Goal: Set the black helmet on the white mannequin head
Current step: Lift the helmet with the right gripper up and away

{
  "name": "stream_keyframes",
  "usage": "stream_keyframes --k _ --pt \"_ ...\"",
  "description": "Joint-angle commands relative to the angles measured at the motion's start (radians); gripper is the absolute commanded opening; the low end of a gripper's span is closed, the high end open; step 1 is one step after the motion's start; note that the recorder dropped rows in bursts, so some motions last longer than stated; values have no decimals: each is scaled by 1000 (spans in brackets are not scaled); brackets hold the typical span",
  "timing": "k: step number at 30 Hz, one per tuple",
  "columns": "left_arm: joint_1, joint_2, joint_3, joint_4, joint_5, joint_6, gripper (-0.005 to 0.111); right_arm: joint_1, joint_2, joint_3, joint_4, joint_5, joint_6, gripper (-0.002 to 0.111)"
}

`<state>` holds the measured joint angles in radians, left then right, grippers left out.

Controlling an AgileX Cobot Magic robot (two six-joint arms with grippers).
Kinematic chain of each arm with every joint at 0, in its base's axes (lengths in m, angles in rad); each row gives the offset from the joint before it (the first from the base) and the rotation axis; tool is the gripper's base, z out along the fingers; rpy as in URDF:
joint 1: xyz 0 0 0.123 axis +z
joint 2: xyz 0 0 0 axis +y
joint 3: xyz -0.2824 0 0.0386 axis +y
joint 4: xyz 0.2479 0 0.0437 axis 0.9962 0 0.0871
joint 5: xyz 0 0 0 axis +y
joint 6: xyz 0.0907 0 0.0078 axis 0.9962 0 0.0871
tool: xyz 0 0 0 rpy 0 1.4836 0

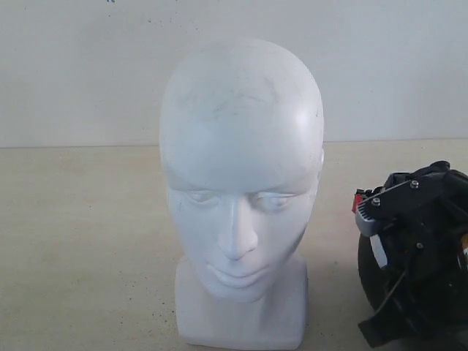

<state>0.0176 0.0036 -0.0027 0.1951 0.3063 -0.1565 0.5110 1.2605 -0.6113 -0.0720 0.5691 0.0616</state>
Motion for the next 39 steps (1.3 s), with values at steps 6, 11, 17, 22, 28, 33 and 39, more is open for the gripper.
stream_keyframes --k 6,11,17,22,28,33,39 --pt "-6 -4 3 5 1 1 4 -2 -139 -169 48 183 -12 0" --pt "-6 -4 3 5 1 1 4 -2 -186 -240 86 227 21 0" --pt "-6 -4 3 5 1 1 4 -2 -218 -352 32 200 155 0" --pt "-6 -4 3 5 1 1 4 -2 -289 -473 -304 150 460 0" --pt "-6 -4 3 5 1 1 4 -2 -360 -499 -466 -109 802 0" --pt "-6 -4 3 5 1 1 4 -2 -365 -649 -476 -199 862 0" --pt "-6 -4 3 5 1 1 4 -2 -361 -719 -296 -375 862 0"
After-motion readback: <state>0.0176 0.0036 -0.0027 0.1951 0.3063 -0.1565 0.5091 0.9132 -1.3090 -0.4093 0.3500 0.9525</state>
